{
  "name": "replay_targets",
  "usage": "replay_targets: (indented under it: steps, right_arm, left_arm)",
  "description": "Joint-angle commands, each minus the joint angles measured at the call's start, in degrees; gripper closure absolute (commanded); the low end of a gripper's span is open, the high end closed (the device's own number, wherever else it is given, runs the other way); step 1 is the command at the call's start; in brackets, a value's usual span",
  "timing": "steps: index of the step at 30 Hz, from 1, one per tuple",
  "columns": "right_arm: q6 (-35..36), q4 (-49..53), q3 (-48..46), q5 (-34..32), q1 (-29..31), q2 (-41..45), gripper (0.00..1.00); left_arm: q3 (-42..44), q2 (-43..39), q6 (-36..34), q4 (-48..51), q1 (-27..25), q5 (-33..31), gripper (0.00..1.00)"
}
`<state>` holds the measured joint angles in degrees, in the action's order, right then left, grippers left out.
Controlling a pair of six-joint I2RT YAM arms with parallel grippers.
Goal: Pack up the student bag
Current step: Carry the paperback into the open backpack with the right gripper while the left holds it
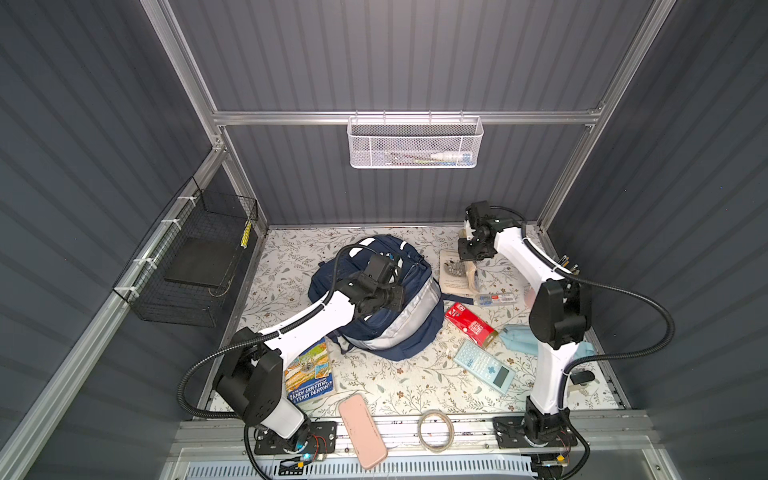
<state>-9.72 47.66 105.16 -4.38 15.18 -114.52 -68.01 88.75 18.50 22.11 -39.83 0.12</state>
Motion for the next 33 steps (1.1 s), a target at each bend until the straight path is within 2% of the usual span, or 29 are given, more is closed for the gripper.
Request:
replay_targets:
  steps: [1, 6, 10, 13, 16, 22, 24, 30, 33]
  right_arm:
    - [3.1, -1.7, -1.7, -0.9, 0.3, 5.2, 1.00]
    - [3.7, 0.9, -2.3, -2.2, 0.2, 11.1, 1.00]
    - [3.2, 2.0, -3.9, 1.9, 0.9, 19.0, 1.00]
    - [2.6, 4.1, -6.0, 3.8, 3.4, 24.3, 1.00]
    - [0.4, 4.8, -12.0, 4.2, 7.4, 30.1, 1.00]
    - [-10.5, -4.6, -29.8, 6.9, 16.5, 42.3, 1.00]
    - [-14.3, -8.7, -34.6, 5.4, 19.1, 44.1, 1.00]
    - [-19.3, -20.9, -43.8, 4.1, 24.6, 43.7, 1.00]
    - [-20.6, -25.0, -43.4, -2.1, 28.0, 39.5, 1.00]
  left_arm:
    - [-3.4, -0.3, 0.4, -1.0, 1.1, 0.6, 1.00]
    - [-3.7, -0.4, 0.0, -0.2, 2.4, 1.6, 1.00]
    - [-3.4, -0.2, 0.2, -1.0, 3.2, 3.0, 1.00]
    - [-4.9, 0.7, 0.6, -1.0, 3.7, 4.7, 1.00]
    - [-7.1, 1.7, 1.1, -1.1, 3.8, 6.5, 1.00]
    - [-11.8, 3.9, 2.8, -0.8, 4.5, 11.4, 1.00]
    - [-12.5, 4.0, 3.1, -0.2, 4.6, 12.0, 1.00]
    - [-18.0, 4.2, 3.3, 1.4, 5.1, 12.9, 1.00]
    - [-19.7, 5.4, 3.2, 2.2, 5.1, 14.5, 1.00]
